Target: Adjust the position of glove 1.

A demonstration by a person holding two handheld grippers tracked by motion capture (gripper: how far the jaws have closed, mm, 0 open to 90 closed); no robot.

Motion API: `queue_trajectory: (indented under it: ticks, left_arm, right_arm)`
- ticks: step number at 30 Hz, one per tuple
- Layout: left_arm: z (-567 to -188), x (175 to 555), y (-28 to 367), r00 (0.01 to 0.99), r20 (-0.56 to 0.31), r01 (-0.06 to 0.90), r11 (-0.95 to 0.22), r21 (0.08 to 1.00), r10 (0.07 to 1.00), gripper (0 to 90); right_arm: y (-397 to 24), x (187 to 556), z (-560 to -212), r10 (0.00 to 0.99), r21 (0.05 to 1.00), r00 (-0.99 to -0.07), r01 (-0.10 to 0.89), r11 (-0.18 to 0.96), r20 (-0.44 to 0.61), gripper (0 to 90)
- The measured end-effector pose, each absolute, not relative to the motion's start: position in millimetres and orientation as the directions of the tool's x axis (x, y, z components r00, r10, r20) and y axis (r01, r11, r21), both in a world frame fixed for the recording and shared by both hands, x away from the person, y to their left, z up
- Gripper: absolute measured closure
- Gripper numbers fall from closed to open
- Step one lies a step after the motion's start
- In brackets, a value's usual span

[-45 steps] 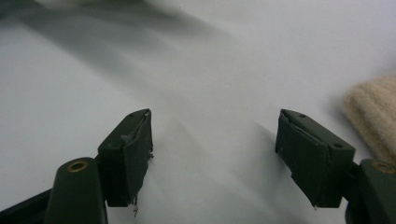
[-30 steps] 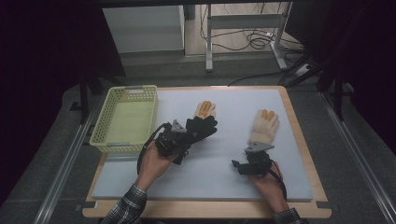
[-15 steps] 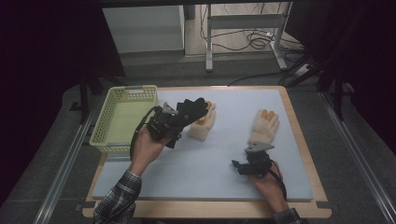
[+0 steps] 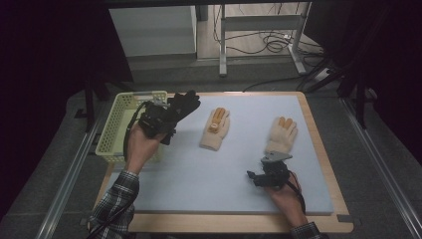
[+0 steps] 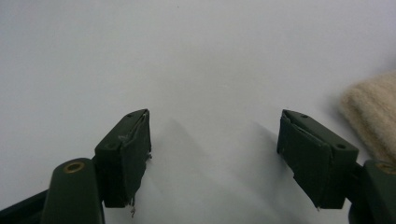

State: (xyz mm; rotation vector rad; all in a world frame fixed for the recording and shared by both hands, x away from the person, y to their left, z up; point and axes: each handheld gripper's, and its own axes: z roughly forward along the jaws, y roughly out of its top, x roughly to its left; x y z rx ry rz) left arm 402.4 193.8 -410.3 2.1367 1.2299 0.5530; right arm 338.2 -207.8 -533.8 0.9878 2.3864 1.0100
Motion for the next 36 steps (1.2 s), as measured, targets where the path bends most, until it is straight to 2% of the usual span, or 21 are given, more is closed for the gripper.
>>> queue_trajectory:
  ticks: [17, 25, 36]
  left_arm:
    - [-428, 421, 290, 0.259, 0.031, 0.711, -0.213, 0.671, 0.965, 58.5]
    - [-446, 430, 315, 0.198, 0.002, 0.748, -0.152, 0.646, 0.980, 57.7]
    - [-473, 448, 335, 0.123, 0.037, 0.824, -0.123, 0.553, 0.992, 56.5]
  right_arm:
    - [-208, 338, -534, 0.724, 0.736, -0.687, 0.461, 0.497, -0.059, 25.6]
    - [-208, 338, -534, 0.724, 0.736, -0.687, 0.461, 0.496, -0.058, 25.6]
    - [-208, 338, -534, 0.724, 0.736, -0.687, 0.461, 0.496, -0.058, 25.6]
